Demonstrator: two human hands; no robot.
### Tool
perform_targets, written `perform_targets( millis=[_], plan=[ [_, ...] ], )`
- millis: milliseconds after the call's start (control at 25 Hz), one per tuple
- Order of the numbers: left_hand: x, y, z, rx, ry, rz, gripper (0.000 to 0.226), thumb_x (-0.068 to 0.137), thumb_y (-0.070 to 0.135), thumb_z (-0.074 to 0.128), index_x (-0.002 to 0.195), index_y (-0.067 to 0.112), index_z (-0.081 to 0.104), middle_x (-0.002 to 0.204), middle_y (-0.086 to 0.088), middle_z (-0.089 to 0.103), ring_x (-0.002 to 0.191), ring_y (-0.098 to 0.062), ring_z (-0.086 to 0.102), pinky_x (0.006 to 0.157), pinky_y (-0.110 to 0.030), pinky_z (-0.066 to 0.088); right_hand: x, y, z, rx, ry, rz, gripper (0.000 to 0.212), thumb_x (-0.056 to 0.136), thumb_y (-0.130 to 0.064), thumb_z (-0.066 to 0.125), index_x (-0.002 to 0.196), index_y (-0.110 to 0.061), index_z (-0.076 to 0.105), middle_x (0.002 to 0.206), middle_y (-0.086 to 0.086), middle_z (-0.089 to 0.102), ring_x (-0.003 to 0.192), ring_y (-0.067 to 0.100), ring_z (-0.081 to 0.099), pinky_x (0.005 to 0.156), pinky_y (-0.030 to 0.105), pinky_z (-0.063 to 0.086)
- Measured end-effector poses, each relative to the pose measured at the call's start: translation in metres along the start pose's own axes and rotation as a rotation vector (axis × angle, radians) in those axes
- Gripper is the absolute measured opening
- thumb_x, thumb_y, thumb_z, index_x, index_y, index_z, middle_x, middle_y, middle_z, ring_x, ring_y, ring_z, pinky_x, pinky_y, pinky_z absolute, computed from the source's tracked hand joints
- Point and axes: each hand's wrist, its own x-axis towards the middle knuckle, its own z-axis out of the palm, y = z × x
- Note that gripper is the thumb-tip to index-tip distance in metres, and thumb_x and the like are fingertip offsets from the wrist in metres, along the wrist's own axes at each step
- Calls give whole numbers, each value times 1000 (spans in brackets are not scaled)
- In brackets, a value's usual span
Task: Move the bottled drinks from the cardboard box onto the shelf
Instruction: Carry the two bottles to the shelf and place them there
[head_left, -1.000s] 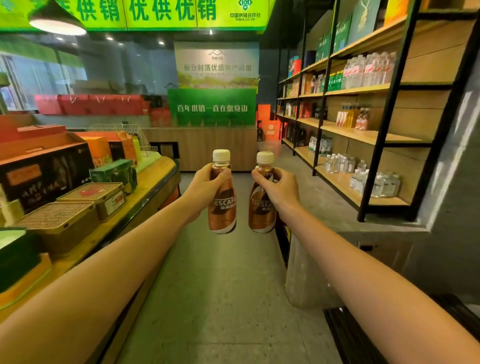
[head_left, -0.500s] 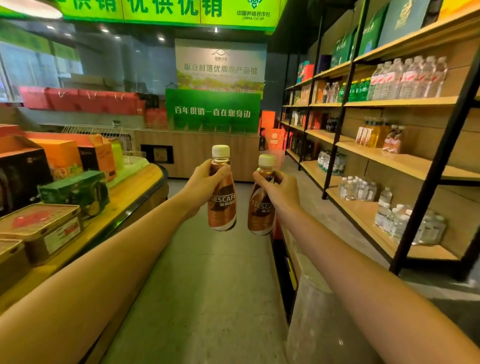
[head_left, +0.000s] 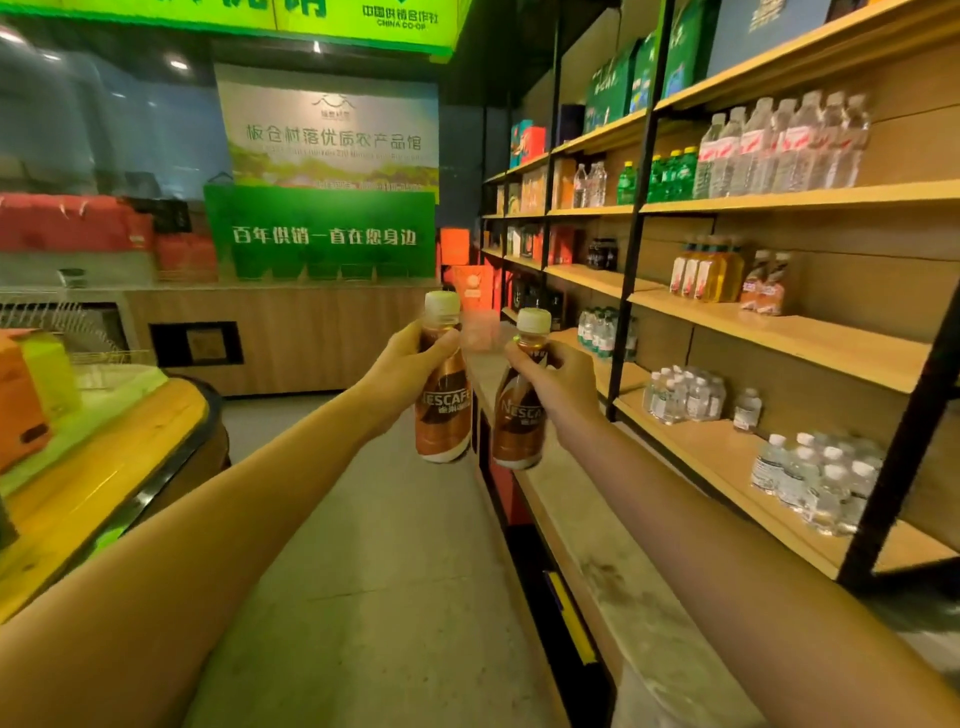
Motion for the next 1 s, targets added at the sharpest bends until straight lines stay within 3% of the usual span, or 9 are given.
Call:
perform_targets(
  millis=[80,240,360,480,600,760,840,920,1000],
  plan=[
    [49,-14,4,3,-41,11,21,97,22,47,116,16,50,104,-1,61,97,-16,59,92,-38,43,40,11,6,1,20,-5,30,81,-34,69,104,-15,67,102,1,66,100,17,59,82,29,43],
    [145,-49,27,-15,-121,-7,28,96,26,48,122,15,49,114,-7,60,111,-25,56,99,-44,42,121,45,7,-28,99,17,15,82,-31,69,89,-19,63,89,-2,62,94,17,57,81,31,42],
    [215,-78,55,-40,-178,10,17,96,26,48,112,21,52,105,-1,62,109,-25,57,97,-43,43,189,77,-2,-34,146,20,15,83,-30,68,88,-18,60,82,-7,59,90,15,56,78,30,41],
    [292,-94,95,-33,-239,37,17,97,25,46,112,20,51,99,3,61,101,-19,58,91,-39,43,267,111,-18,-60,174,19,30,82,-34,69,99,-10,64,96,0,65,96,17,58,83,33,45],
    [378,-101,143,-37,-289,50,25,97,25,45,120,16,48,107,-1,59,108,-21,54,94,-39,40,357,137,-43,-101,246,30,47,77,-41,72,110,-8,64,110,9,67,106,25,61,93,43,49],
    [473,-115,210,-53,-373,47,35,96,29,46,127,12,46,124,-9,55,118,-26,50,102,-44,38,445,161,-89,-165,342,53,31,78,-35,72,95,-10,66,98,8,69,96,25,65,88,42,52],
    [510,-120,243,-56,-434,64,39,95,33,47,129,13,45,127,-11,54,120,-28,50,104,-48,37,473,171,-114,-174,379,43,27,80,-32,71,91,-8,65,91,7,67,87,21,65,79,35,52],
    [544,-125,277,-74,-495,78,39,96,33,46,130,14,45,123,-6,55,116,-23,50,98,-40,39,498,180,-138,-198,423,36,22,82,-29,70,93,-11,65,89,3,65,81,15,62,71,26,49],
    [571,-128,306,-107,-552,107,33,96,31,46,126,16,46,111,2,56,103,-13,51,86,-28,40,522,192,-159,-233,490,28,23,82,-30,70,96,-12,67,93,4,67,87,18,64,76,30,52]
  ],
)
